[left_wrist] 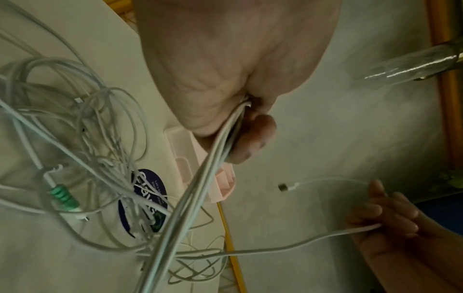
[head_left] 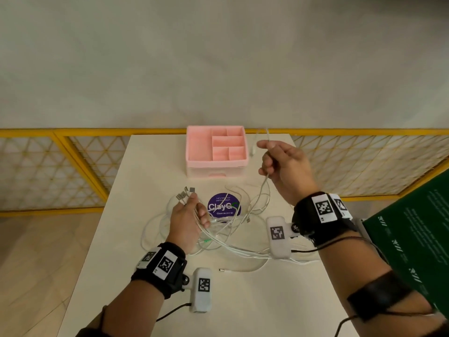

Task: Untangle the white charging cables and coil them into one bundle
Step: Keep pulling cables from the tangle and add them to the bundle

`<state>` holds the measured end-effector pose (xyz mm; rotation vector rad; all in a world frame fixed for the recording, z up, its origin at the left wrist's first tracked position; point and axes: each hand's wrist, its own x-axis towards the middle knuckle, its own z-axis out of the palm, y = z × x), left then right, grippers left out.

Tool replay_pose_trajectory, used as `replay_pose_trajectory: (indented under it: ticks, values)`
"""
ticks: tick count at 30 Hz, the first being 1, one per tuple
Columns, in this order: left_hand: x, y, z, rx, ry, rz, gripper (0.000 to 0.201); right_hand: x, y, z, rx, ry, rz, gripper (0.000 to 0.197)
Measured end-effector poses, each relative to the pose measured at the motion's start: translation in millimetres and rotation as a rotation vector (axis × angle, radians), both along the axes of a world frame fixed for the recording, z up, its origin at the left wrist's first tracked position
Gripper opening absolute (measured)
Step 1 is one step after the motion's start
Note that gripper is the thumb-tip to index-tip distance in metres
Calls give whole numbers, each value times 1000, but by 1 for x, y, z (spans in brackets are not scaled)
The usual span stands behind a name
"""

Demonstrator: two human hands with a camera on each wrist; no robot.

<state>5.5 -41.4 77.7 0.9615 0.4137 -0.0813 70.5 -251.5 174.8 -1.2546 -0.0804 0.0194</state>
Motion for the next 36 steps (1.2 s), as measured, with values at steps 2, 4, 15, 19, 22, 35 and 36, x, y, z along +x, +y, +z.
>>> replay_pose_trajectory:
  ticks: [2, 4, 15, 19, 22, 35, 36]
  values:
    - [-1, 1, 8, -48, -1, 2, 39, -8, 16, 0, -119, -57, 57, 25]
    - [-1, 2, 13, -127, -6, 7, 35, -17, 30, -12, -276, -94, 124, 25]
    - [5, 19, 1, -277, 181, -1, 28, -66, 50, -89, -746, -67, 527, 24]
    - [7, 18, -1, -296, 189, 30, 29, -66, 44, -95, -893, -99, 592, 21]
    - [13, 25, -1, -239, 174, 79, 33, -65, 31, -105, -955, -62, 600, 21]
    - [14, 25, -7, -154, 31, 103, 29, -64, 8, -112, -640, 150, 401, 31]
    - [13, 25, -7, -141, 17, 109, 28, -64, 9, -110, -647, 140, 408, 30]
